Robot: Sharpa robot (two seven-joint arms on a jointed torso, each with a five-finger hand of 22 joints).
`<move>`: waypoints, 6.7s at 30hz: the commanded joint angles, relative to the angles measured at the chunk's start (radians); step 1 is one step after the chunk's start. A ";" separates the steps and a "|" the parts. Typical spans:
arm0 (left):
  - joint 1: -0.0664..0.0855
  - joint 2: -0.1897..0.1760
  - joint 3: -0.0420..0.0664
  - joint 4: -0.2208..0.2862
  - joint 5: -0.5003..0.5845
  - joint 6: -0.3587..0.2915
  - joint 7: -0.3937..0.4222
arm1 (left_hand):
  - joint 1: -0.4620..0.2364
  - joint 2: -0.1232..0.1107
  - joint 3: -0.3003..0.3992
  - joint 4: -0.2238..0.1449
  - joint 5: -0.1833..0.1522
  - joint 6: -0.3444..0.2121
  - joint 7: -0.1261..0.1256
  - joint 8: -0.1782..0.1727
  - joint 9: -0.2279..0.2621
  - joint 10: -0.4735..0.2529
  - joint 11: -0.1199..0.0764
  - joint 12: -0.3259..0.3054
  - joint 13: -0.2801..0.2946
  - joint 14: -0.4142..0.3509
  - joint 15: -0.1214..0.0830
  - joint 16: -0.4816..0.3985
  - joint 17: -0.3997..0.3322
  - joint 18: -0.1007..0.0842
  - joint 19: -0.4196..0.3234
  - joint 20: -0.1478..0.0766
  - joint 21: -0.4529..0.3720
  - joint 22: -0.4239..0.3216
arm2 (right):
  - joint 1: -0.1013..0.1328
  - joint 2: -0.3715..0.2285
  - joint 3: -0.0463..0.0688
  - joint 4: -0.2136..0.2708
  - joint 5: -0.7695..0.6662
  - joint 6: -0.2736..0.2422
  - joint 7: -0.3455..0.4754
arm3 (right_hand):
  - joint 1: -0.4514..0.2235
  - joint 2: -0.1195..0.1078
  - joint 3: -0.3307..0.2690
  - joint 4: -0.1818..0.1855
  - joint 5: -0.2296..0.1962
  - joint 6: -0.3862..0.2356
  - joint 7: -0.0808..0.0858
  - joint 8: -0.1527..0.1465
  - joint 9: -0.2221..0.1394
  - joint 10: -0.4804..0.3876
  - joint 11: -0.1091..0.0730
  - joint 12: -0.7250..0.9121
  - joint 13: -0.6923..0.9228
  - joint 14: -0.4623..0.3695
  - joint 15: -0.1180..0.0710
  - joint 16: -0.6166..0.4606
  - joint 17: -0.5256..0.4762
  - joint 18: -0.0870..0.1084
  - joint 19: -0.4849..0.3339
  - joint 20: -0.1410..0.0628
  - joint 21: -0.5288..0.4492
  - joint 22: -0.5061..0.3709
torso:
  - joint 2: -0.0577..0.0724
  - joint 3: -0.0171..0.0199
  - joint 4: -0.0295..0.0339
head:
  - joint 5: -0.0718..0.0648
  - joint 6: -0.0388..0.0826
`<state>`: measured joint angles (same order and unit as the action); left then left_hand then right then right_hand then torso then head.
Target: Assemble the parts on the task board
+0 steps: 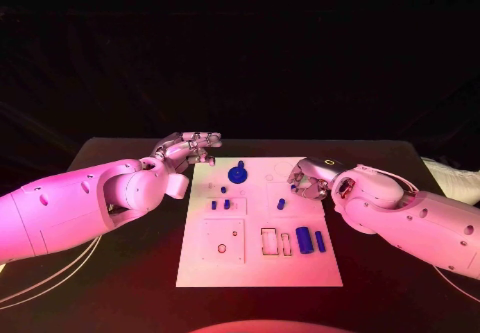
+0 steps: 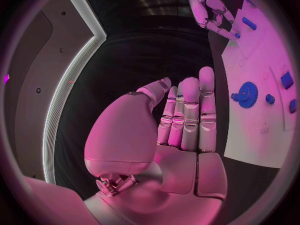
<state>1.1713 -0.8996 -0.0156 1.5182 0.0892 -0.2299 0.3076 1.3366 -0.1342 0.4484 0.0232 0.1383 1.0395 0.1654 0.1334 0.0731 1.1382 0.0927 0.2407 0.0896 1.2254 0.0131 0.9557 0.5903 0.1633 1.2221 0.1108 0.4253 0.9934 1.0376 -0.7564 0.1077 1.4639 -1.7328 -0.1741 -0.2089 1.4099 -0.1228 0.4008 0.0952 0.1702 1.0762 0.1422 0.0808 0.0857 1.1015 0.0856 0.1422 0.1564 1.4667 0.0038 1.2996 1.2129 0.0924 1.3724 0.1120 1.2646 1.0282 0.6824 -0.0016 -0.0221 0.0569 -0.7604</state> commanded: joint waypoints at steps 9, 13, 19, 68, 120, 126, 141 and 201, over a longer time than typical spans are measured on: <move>0.000 0.001 0.000 0.000 0.019 0.029 0.021 | 0.006 0.008 -0.002 -0.004 -0.002 0.003 0.000 0.006 0.001 -0.007 -0.001 0.007 0.002 -0.004 -0.003 -0.006 -0.006 0.020 0.007 0.001 -0.006 -0.002 | -0.001 0.015 -0.009 -0.008 -0.025 0.059 -0.016 | 0.004 0.015 0.034 -0.015 -0.015 0.028 -0.004 0.009 0.006 0.038 -0.008 0.002 -0.017 0.041 -0.009 0.000 0.003 0.009 0.006 -0.012 0.000 0.007 | 0.000 0.0008 -0.0015 | -0.002 -0.003; 0.000 0.000 0.000 0.001 0.018 0.031 0.020 | 0.006 0.008 -0.002 -0.004 -0.002 0.003 0.000 0.006 0.001 -0.007 -0.001 0.007 0.002 -0.004 -0.003 -0.006 -0.006 0.020 0.007 0.001 -0.006 -0.002 | -0.002 0.021 -0.014 -0.013 -0.036 0.060 -0.023 | 0.007 0.022 0.052 -0.026 -0.020 0.035 -0.005 0.009 0.009 0.049 -0.010 -0.003 -0.025 0.042 -0.011 0.001 0.004 0.008 0.008 -0.015 0.001 0.009 | 0.000 0.0014 0.0010 | -0.003 -0.005; 0.000 -0.001 0.000 0.003 0.021 0.032 0.018 | 0.007 0.008 -0.003 -0.005 -0.002 0.003 0.000 0.006 0.001 -0.007 0.000 0.008 0.002 -0.006 -0.003 -0.008 -0.010 0.020 0.007 0.000 -0.007 -0.003 | -0.002 0.028 -0.019 -0.018 -0.067 0.096 -0.042 | 0.012 0.024 0.065 -0.038 -0.027 0.037 -0.006 0.008 0.010 0.054 -0.011 -0.007 -0.032 0.043 -0.012 0.002 0.005 0.008 0.008 -0.016 0.001 0.009 | -0.001 0.0007 -0.0009 | -0.002 -0.008; -0.001 0.009 0.000 -0.006 -0.018 0.041 0.023 | 0.013 0.007 -0.007 -0.010 -0.002 0.001 0.002 0.008 0.000 -0.014 0.001 0.013 0.002 -0.013 -0.002 -0.014 -0.018 0.019 0.007 0.000 -0.012 -0.008 | -0.002 -0.047 0.004 0.172 -0.052 -0.132 -0.068 | -0.015 0.023 0.102 -0.072 -0.058 0.078 -0.012 0.017 0.025 0.108 -0.020 -0.027 -0.050 0.045 -0.020 -0.003 -0.009 0.006 0.019 -0.022 0.011 0.021 | -0.001 0.0014 -0.0029 | 0.006 -0.005; -0.001 0.029 0.000 -0.010 -0.035 0.053 0.021 | 0.016 0.008 -0.009 -0.013 -0.002 -0.001 0.002 0.008 0.000 -0.016 0.001 0.016 0.003 -0.015 -0.002 -0.014 -0.020 0.019 0.007 0.000 -0.014 -0.010 | -0.133 0.156 -0.038 0.185 0.013 0.006 -0.002 | -0.017 0.028 0.109 -0.079 -0.053 0.073 -0.009 0.011 0.025 0.106 -0.018 -0.038 -0.055 0.042 -0.021 -0.011 -0.021 0.009 0.014 -0.025 0.001 0.004 | -0.001 -0.0004 -0.0001 | 0.075 -0.038; -0.001 0.029 0.000 -0.010 -0.035 0.054 0.020 | 0.016 0.008 -0.009 -0.013 -0.002 -0.001 0.002 0.008 0.000 -0.016 0.001 0.016 0.003 -0.015 -0.002 -0.014 -0.020 0.019 0.007 0.000 -0.014 -0.010 | -0.136 0.167 -0.038 0.174 -0.018 -0.008 -0.020 | -0.017 0.028 0.110 -0.080 -0.051 0.072 -0.008 0.011 0.025 0.106 -0.018 -0.039 -0.056 0.042 -0.021 -0.011 -0.021 0.009 0.014 -0.025 0.001 0.004 | -0.001 -0.0005 -0.0001 | 0.076 -0.038; -0.001 0.032 0.000 -0.014 -0.035 0.057 0.019 | 0.016 0.008 -0.009 -0.013 -0.002 -0.001 0.002 0.008 0.000 -0.016 0.001 0.016 0.003 -0.015 -0.002 -0.014 -0.020 0.019 0.007 0.000 -0.014 -0.010 | -0.138 0.168 -0.039 0.168 -0.056 0.011 -0.042 | -0.018 0.029 0.112 -0.084 -0.042 0.075 -0.008 0.011 0.027 0.110 -0.018 -0.041 -0.056 0.042 -0.022 -0.010 -0.021 0.009 0.014 -0.025 0.000 0.004 | -0.001 -0.0007 -0.0010 | 0.074 -0.040; -0.005 0.037 0.000 -0.024 -0.041 0.074 0.007 | 0.018 0.008 -0.011 -0.016 -0.002 -0.003 0.004 0.009 0.000 -0.021 0.003 0.019 0.003 -0.017 -0.001 -0.014 -0.021 0.018 0.007 0.000 -0.017 -0.012 | -0.037 -0.104 0.001 0.261 -0.073 0.034 -0.075 | -0.079 -0.025 -0.007 -0.087 -0.039 -0.083 -0.002 -0.017 -0.013 -0.144 0.022 -0.024 -0.092 0.025 0.014 -0.054 -0.098 0.025 -0.024 0.005 -0.071 -0.099 | -0.003 0.0018 -0.0110 | 0.047 -0.004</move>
<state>1.1671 -0.8645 -0.0165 1.4930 0.0545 -0.1786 0.3122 1.3446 -0.1264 0.4374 0.0121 0.1383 1.0394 0.1655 0.1374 0.0724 1.1221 0.0943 0.2553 0.0912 1.2156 0.0094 0.9450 0.5699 0.1631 1.2220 0.1109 0.4124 0.9828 1.0008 -0.8629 0.1085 1.7265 -1.7636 -0.1823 -0.2823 1.3251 -0.1488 0.4013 0.0083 0.1369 0.9931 0.1461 0.0652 0.0729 0.9602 0.1083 0.1190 0.0646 1.4665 0.0144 1.2491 1.1154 0.1078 1.3408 0.1184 1.1962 0.9296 0.6795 0.0001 -0.0341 0.1044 -0.7648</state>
